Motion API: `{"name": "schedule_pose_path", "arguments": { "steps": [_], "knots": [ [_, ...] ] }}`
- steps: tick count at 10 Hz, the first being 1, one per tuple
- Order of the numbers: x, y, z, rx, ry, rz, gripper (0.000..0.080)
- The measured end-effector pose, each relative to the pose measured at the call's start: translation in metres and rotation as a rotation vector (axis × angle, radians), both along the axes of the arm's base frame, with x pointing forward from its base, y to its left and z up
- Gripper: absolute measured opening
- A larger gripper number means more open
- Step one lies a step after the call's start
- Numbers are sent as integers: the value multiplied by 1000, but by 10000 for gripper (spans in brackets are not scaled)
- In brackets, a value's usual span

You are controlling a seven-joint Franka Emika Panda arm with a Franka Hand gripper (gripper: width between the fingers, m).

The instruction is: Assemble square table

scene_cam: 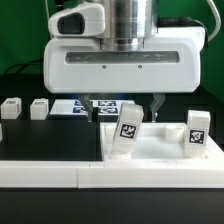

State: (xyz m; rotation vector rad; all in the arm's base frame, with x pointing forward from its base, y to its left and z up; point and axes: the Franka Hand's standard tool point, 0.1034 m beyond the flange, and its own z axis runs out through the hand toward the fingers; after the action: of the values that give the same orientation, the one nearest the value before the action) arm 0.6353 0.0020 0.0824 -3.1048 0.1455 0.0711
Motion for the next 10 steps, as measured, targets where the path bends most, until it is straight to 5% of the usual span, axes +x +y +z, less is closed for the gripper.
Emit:
{"name": "schedule_pose_path", "arguments": {
  "steps": [3,4,5,6,10],
  "knots": [
    [3,0,0,-4,-17,-27,621],
    [3,1,0,-4,-17,-47,443],
    [3,1,0,-7,-13,-153,443],
    [3,1,0,-10,-11,-207,288],
    [3,-3,-2,-25,-5,-489,290]
  ]
}}
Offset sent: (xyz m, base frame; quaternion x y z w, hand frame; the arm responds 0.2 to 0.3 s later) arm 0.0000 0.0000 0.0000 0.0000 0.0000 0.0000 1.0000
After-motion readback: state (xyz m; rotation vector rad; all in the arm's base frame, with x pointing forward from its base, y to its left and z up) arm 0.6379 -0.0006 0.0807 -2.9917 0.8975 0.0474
